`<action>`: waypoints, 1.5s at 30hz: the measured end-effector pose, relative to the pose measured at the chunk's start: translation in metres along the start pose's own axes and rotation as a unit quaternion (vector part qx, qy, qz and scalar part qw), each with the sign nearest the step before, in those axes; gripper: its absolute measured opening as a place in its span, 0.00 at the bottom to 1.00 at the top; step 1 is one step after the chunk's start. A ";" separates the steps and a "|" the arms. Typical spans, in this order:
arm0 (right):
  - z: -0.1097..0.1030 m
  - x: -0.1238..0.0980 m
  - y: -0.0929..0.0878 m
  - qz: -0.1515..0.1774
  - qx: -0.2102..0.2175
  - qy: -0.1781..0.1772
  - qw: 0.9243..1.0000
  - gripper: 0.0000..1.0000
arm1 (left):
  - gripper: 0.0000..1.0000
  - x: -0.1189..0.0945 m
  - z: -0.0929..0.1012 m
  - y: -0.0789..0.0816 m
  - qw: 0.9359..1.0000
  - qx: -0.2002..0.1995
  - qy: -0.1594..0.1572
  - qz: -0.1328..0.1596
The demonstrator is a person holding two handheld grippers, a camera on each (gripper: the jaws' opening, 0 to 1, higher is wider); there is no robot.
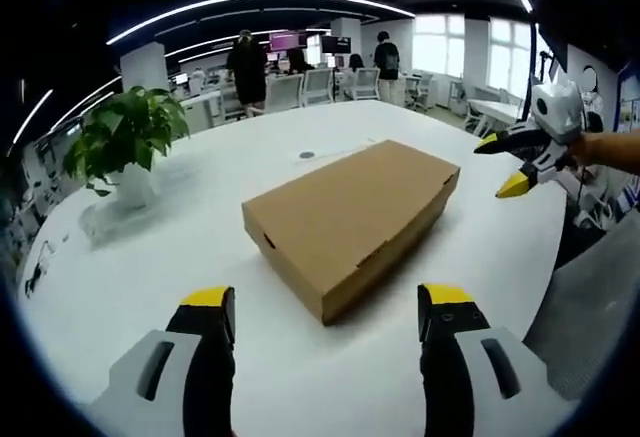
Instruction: Operate the shoe box by opening the lid, removing the specified soft item, and placing it in the target area until the item is outside and the box remains undamaged.
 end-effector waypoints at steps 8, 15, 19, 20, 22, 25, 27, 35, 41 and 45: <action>0.007 0.015 0.001 0.001 0.007 0.003 1.000 0.57 | 0.72 0.015 -0.002 0.004 1.000 0.006 0.000 0.009; 0.011 0.027 0.002 0.001 0.015 0.000 1.000 0.50 | 0.69 0.030 -0.006 0.007 1.000 0.011 -0.001 0.010; 0.012 0.033 0.003 0.000 0.019 0.001 1.000 0.48 | 0.69 0.036 -0.008 0.005 1.000 0.001 0.004 0.006; 0.012 0.035 0.003 -0.001 0.020 0.002 1.000 0.47 | 0.69 0.038 -0.009 0.004 1.000 -0.003 0.003 0.005; 0.013 0.038 0.003 -0.002 0.020 0.002 1.000 0.47 | 0.69 0.042 -0.009 0.003 1.000 -0.013 0.003 0.006; 0.013 0.043 0.004 -0.004 0.022 0.005 1.000 0.46 | 0.68 0.045 -0.009 0.000 1.000 -0.017 0.009 0.003; 0.013 0.045 0.003 -0.008 0.020 0.004 1.000 0.46 | 0.68 0.048 -0.009 -0.001 1.000 -0.023 0.011 0.004; 0.019 0.053 0.003 -0.013 0.026 0.006 1.000 0.45 | 0.67 0.056 -0.008 -0.001 0.999 -0.038 0.018 0.006; 0.023 0.059 0.002 -0.017 0.032 0.008 0.999 0.45 | 0.66 0.060 -0.008 -0.001 0.999 -0.042 0.020 0.009; 0.021 0.061 0.000 -0.021 0.032 0.012 0.999 0.46 | 0.64 0.063 -0.009 -0.003 0.999 -0.040 0.018 0.007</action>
Point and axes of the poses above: the point that each gripper's makers call its tool centre point, and the gripper's own axes: x roughly forward along the fingers, z roughly to its right, y roughly out of its top, the point moved 1 cm from there along -x, roughly backward along the fingers, and after that the axes turned 10 degrees about -y, right-handed, at the moved point
